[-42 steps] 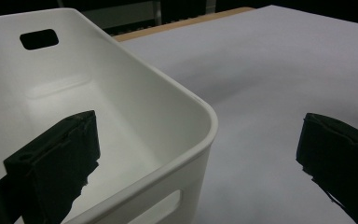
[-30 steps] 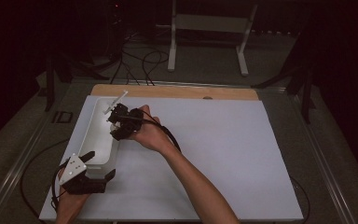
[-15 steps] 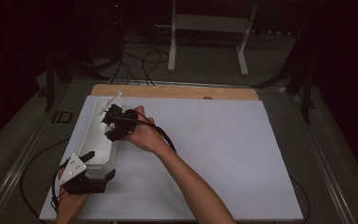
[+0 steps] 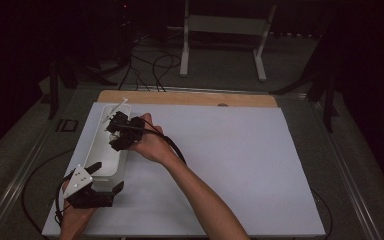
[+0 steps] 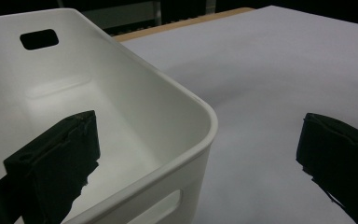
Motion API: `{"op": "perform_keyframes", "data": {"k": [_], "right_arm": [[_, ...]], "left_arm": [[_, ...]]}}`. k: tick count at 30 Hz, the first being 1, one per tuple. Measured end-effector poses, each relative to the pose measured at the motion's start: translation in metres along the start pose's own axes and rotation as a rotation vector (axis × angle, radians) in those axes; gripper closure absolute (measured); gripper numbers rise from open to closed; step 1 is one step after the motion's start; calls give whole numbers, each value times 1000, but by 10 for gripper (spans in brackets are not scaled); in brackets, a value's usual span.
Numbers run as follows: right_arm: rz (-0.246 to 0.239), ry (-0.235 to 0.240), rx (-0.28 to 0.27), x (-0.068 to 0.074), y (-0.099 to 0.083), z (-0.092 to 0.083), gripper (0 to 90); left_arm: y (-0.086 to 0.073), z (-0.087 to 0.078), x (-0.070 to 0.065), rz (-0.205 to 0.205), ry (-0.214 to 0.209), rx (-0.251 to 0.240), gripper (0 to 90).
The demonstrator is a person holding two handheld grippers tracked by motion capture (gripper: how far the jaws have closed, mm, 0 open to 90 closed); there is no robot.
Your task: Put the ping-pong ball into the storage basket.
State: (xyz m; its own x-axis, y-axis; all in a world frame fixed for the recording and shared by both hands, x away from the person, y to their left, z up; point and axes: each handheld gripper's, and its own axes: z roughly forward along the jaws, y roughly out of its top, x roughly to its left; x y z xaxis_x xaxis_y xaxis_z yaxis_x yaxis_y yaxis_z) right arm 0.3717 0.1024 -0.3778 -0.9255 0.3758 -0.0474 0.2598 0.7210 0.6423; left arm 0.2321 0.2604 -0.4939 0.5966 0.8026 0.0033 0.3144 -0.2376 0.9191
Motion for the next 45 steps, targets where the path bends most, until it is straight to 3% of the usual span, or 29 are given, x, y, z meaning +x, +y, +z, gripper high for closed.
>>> {"op": "perform_keyframes", "data": {"k": [29, 31, 33, 35, 38, 45], "right_arm": [[8, 49, -1, 10, 4, 18, 498], [22, 61, -6, 9, 5, 18, 443], [27, 86, -1, 10, 5, 20, 256], [33, 69, 3, 10, 5, 21, 174], [30, 64, 17, 10, 3, 21, 135], [31, 63, 16, 8, 1, 17, 133]], "left_arm": [[0, 0, 0, -5, -1, -3, 0], [0, 0, 1, -5, -2, -3, 0], [0, 0, 0, -5, -1, -3, 0], [0, 0, 1, -5, -2, -3, 0], [0, 0, 0, -5, -2, -3, 0], [0, 0, 1, -4, -1, -2, 0]]}}
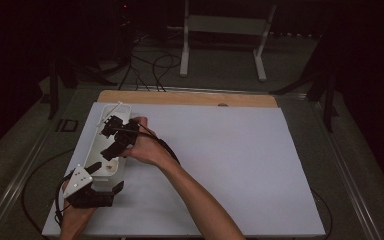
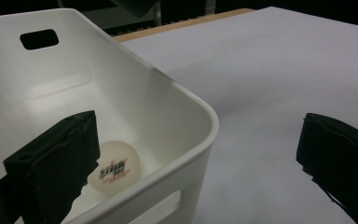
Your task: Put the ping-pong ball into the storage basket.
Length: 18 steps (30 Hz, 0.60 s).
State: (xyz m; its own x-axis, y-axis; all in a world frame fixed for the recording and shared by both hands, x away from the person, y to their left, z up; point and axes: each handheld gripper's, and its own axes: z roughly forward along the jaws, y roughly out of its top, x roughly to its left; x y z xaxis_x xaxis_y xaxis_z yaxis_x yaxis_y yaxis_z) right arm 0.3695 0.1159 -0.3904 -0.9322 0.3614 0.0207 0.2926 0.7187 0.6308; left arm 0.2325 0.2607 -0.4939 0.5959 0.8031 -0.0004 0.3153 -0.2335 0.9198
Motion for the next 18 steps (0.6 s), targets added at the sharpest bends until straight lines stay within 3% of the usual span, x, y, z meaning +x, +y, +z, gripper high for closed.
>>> {"op": "perform_keyframes", "data": {"k": [18], "right_arm": [[6, -13, -11, -7, -15, -20, 129]], "left_arm": [[0, 0, 0, 1, 2, 1, 0]]}}
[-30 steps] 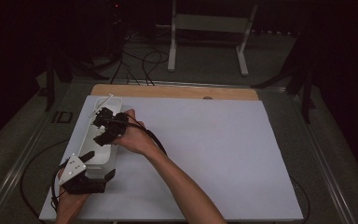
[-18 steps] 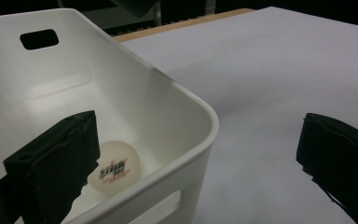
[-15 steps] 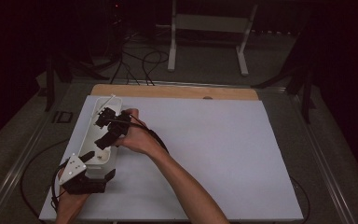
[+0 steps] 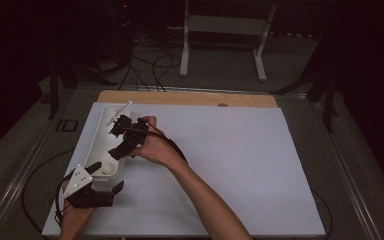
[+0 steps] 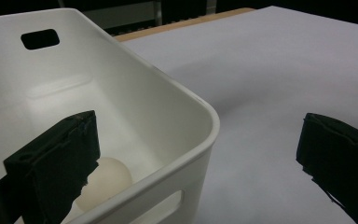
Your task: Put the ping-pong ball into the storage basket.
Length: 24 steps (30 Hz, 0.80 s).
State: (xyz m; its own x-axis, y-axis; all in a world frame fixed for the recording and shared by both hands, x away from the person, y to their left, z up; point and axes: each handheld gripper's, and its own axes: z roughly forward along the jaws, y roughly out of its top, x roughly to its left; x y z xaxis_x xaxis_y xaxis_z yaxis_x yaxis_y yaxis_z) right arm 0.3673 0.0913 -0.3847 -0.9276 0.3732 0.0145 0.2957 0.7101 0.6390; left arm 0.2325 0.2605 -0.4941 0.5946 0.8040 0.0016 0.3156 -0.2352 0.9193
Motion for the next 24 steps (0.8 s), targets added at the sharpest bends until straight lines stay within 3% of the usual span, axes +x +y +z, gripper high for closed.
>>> {"op": "perform_keyframes", "data": {"k": [12, 24], "right_arm": [[9, -26, -8, -8, -25, -21, 123], [43, -65, -34, -16, -69, -50, 117]], "left_arm": [[0, 0, 0, -3, -1, 1, 0], [0, 1, 0, -3, -1, 1, 0]]}}
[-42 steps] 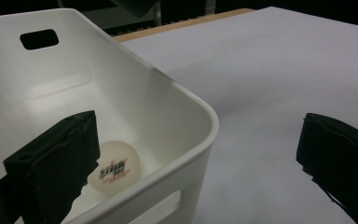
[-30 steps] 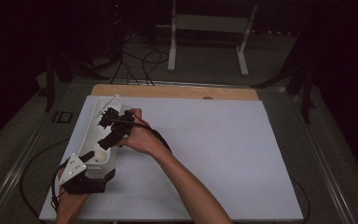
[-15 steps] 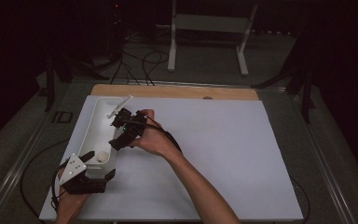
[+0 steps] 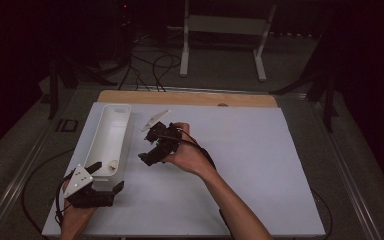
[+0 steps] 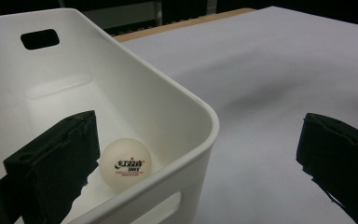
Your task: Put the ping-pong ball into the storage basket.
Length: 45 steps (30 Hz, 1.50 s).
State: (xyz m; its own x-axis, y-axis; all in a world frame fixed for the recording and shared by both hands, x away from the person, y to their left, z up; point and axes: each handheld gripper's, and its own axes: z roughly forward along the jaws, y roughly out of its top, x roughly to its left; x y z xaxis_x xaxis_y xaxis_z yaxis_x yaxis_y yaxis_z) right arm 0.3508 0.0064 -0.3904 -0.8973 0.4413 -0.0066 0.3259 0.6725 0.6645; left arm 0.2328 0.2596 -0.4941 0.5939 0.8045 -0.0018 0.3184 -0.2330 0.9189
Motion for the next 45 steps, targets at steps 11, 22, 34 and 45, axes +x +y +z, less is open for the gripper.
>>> {"op": "perform_keyframes", "data": {"k": [11, 22, 34, 45], "right_arm": [[53, -37, -12, -17, -46, -19, 110], [88, -83, -43, -26, -87, -44, 106], [186, -149, -148, -37, -157, -80, 106], [276, -227, -266, -36, -216, -103, 106]], "left_arm": [[0, 1, 0, 1, 2, -1, 1], [0, 1, 1, -4, 5, -1, 1], [1, 1, -1, -6, 11, 2, 0], [1, 0, -1, -15, 23, -1, 1]]}}
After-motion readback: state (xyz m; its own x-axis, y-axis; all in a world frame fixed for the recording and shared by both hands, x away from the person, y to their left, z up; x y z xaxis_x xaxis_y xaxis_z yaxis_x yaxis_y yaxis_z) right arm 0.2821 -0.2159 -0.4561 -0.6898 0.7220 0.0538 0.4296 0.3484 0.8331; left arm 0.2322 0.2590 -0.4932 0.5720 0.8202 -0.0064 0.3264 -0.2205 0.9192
